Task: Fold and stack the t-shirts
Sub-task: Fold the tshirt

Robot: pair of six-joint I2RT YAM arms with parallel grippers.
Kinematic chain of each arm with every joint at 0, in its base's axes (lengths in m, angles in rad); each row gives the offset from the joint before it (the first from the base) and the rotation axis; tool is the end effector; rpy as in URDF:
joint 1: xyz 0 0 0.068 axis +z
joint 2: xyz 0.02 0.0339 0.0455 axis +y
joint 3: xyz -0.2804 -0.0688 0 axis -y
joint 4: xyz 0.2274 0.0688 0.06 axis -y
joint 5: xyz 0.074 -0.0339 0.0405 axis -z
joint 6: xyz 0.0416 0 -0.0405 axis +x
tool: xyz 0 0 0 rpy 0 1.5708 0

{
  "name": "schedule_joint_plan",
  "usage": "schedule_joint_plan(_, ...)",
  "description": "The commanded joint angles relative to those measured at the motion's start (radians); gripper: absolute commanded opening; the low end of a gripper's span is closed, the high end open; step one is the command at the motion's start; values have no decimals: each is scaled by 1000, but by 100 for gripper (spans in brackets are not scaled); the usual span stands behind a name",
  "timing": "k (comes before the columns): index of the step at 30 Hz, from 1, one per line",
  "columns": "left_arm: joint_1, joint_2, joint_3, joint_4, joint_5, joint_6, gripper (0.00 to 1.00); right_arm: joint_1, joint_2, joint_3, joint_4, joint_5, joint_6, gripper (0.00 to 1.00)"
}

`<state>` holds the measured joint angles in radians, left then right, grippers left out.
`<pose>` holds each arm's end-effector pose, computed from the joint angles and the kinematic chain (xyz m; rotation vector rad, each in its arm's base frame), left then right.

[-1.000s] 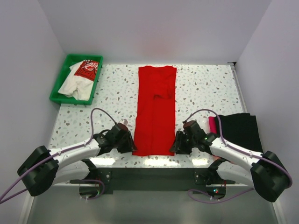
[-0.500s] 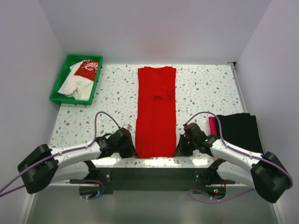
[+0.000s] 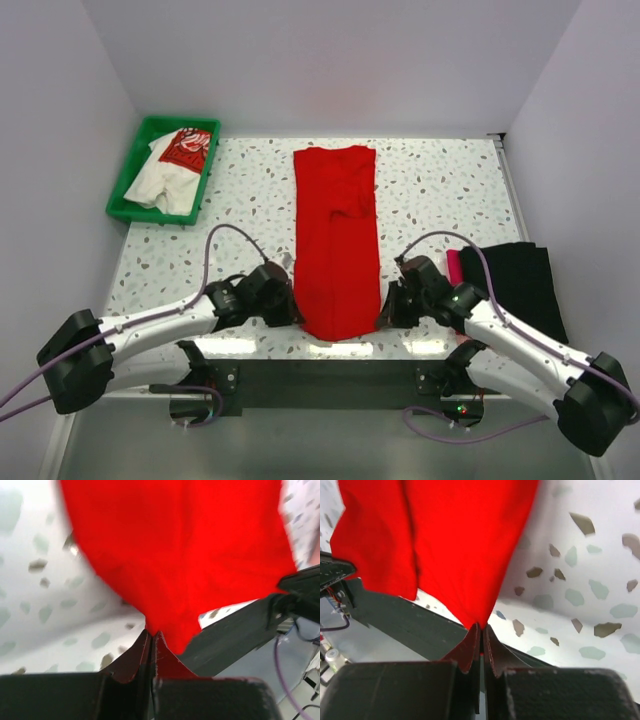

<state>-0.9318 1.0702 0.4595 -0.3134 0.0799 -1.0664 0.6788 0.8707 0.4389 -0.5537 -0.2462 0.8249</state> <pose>0.1021 -0.1430 0.1861 -0.1475 2.7336 -0.8306 0.0980 0.0921 0.1920 0.0989 2.7629 0.8182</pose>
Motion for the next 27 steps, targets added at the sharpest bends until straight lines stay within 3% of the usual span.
schedule_joint_plan(1, 45, 59, 166, 2, -57, 110, 0, 2, 46, 131, -23, 83, -61, 0)
schedule_joint_plan(8, 197, 224, 317, 86, -42, 149, 0, -53, 276, 379, 66, 243, -113, 0)
schedule_joint_plan(17, 346, 456, 531, 138, -69, 178, 0, -243, 606, 580, 205, 183, -135, 0)
schedule_joint_plan(27, 474, 661, 688, 194, -31, 212, 0, -344, 844, 774, 274, 131, -118, 0)
